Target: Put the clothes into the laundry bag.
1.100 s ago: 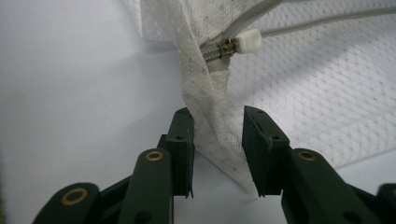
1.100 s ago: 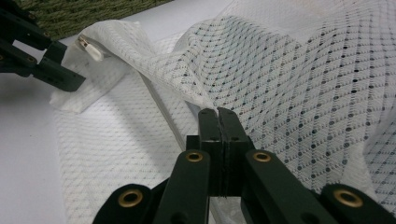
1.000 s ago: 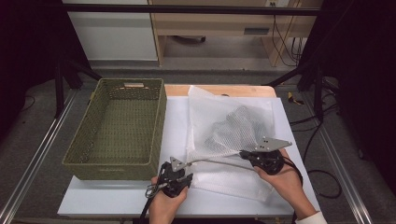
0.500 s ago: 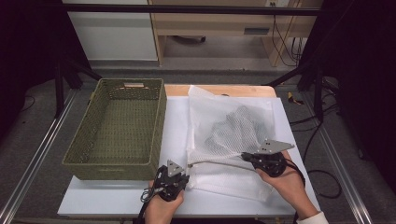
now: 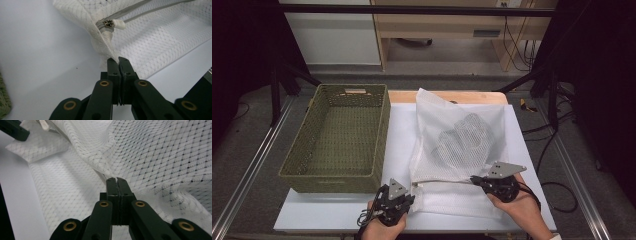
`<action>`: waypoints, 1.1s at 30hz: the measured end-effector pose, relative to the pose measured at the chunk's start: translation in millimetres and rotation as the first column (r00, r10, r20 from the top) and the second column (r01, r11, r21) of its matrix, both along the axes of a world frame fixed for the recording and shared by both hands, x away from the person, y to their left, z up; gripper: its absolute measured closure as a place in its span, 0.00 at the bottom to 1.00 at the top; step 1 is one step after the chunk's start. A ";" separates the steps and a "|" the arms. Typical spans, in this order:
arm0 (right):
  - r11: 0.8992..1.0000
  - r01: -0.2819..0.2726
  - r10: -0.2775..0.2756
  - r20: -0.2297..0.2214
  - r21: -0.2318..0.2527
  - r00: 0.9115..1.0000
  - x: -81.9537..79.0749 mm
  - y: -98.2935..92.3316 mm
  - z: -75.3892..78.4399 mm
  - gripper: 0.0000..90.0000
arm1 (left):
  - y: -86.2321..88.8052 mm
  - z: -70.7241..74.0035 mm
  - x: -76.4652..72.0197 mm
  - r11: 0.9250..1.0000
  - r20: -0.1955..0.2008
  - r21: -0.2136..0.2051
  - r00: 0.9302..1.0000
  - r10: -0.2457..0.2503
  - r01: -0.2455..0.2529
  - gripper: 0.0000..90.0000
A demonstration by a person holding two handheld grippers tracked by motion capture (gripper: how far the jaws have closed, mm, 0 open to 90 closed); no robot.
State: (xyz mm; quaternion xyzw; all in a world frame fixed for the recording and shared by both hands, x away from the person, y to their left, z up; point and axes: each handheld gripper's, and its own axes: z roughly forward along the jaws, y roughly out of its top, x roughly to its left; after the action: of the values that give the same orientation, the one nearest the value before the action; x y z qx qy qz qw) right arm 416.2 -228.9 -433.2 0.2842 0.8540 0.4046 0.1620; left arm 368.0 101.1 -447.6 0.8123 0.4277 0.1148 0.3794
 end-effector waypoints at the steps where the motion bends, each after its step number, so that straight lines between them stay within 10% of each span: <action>1: 1.000 -0.003 0.003 -0.005 -0.007 1.000 -1.5 0.2 -1.5 1.00 | 0.7 -1.4 -0.7 1.000 -0.007 -0.001 1.000 0.000 0.000 0.99; 33: 0.993 -0.066 0.059 -0.072 -0.098 0.996 -30.9 4.5 -22.6 1.00 | -3.3 -13.7 -19.5 0.997 -0.030 0.048 0.997 -0.067 0.068 0.99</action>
State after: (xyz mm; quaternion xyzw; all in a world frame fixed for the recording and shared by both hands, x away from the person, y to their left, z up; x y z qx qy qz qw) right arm 385.3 -224.5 -455.8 0.2626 0.8868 0.3559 0.1339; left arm 348.5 97.8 -461.4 0.8369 0.4025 0.1008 0.3570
